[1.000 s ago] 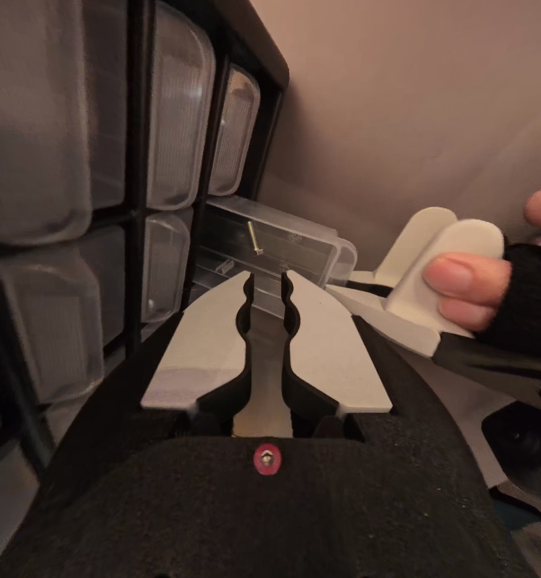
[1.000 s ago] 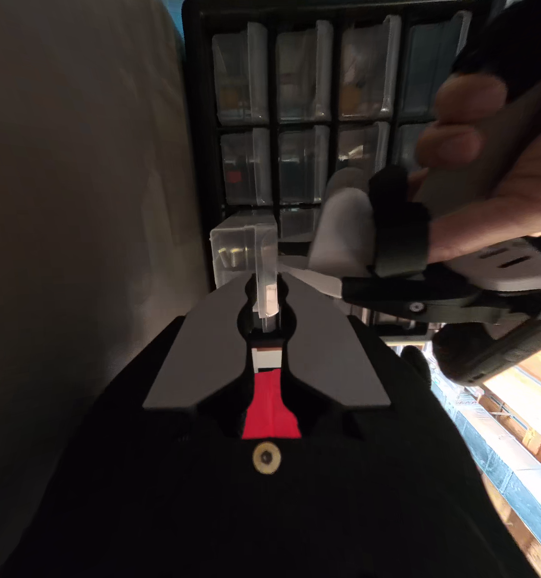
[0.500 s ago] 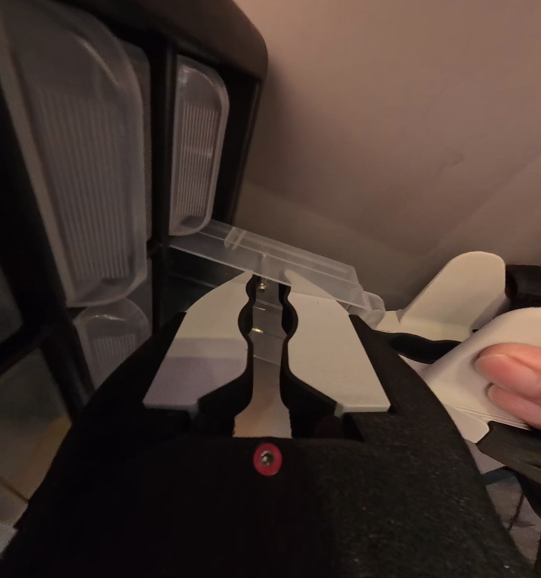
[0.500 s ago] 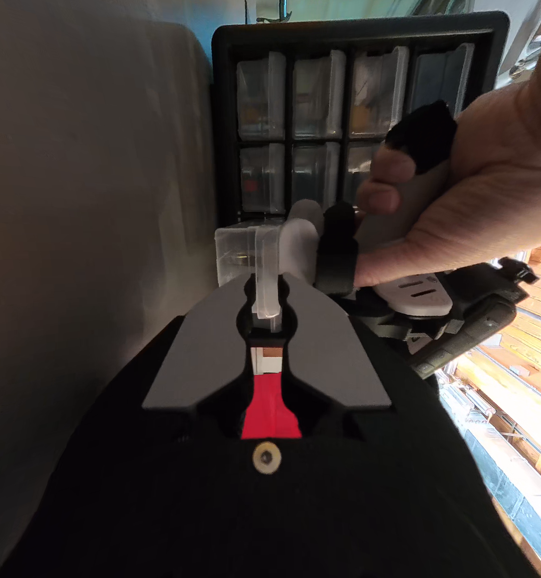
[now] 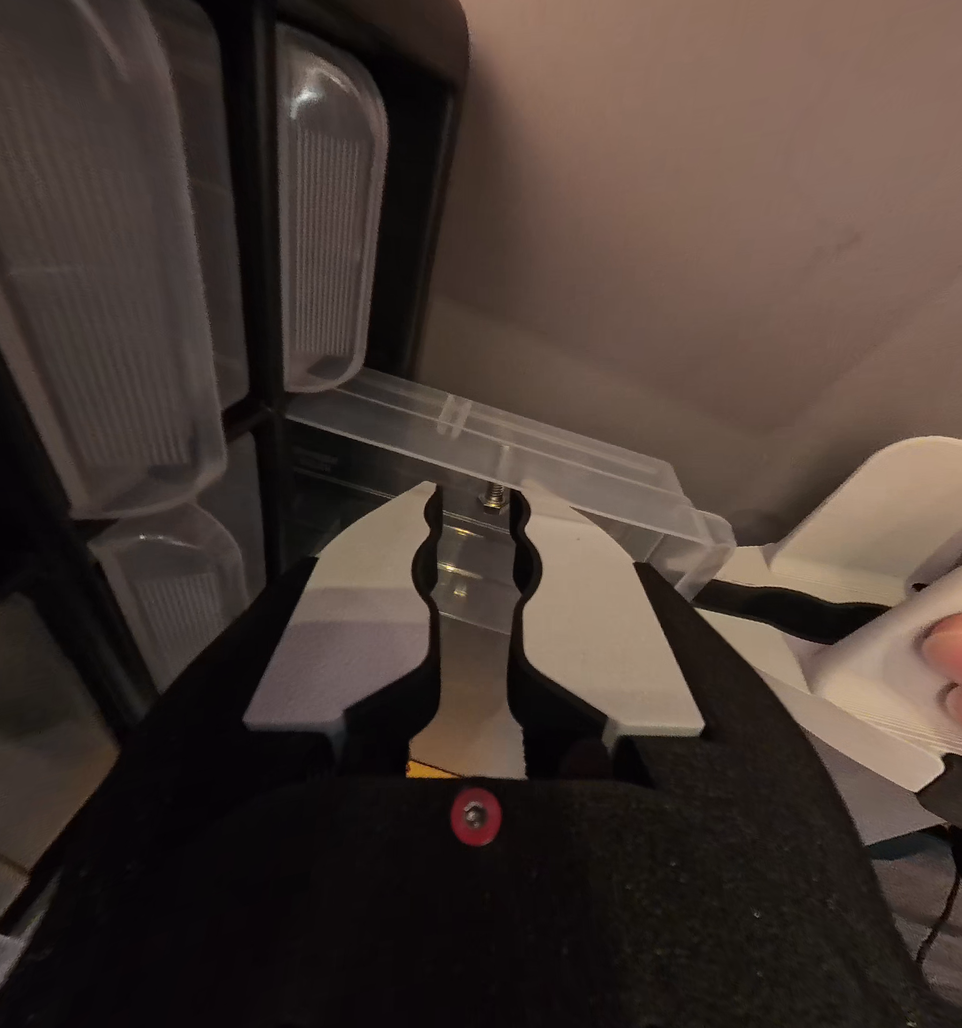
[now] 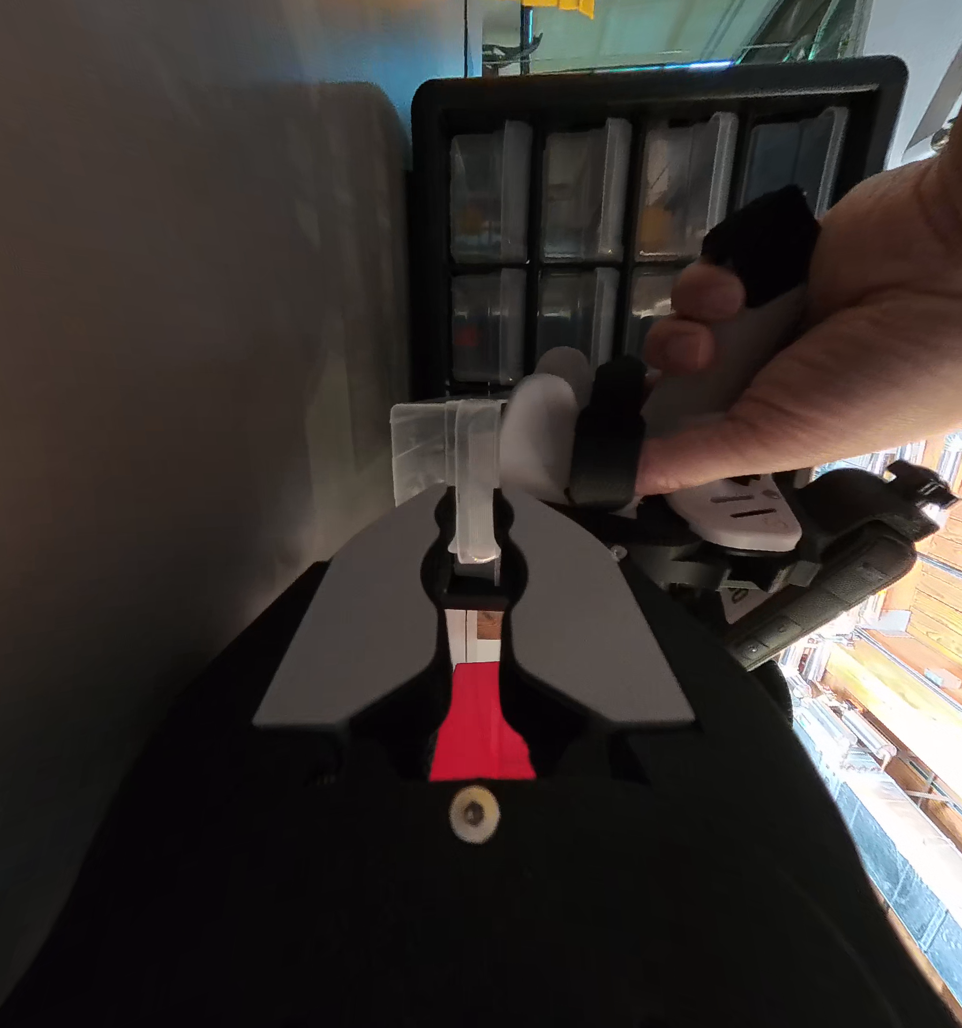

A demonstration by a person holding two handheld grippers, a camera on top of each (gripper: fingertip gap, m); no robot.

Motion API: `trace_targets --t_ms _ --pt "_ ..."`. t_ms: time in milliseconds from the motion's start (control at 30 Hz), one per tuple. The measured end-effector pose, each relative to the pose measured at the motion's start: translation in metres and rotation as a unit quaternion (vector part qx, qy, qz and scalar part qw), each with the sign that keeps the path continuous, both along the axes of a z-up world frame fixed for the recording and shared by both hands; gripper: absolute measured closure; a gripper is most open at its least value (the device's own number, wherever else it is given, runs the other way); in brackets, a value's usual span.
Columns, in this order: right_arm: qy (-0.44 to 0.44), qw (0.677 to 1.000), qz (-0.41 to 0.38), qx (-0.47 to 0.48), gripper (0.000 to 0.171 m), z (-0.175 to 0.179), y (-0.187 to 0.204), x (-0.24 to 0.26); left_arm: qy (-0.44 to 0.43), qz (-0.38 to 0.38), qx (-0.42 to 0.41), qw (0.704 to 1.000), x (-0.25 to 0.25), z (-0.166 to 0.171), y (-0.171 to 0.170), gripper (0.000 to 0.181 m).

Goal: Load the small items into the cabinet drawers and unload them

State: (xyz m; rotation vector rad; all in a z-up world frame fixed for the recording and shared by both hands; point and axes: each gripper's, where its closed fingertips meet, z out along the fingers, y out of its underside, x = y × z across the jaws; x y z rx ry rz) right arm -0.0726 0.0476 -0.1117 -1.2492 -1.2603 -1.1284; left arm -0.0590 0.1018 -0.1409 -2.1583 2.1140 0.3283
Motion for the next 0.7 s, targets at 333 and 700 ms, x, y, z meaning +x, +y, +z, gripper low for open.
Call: trace_targets --t_ms 333,700 --pt "0.002 1.0 -0.001 -0.001 0.157 0.001 0.0 0.001 0.013 -0.048 0.005 0.999 0.002 -0.001 -0.007 0.173" --pt "0.026 1.0 -0.006 -0.007 0.157 0.001 0.004 0.005 -0.165 -0.035 0.001 0.986 0.012 0.05 -0.016 0.173"
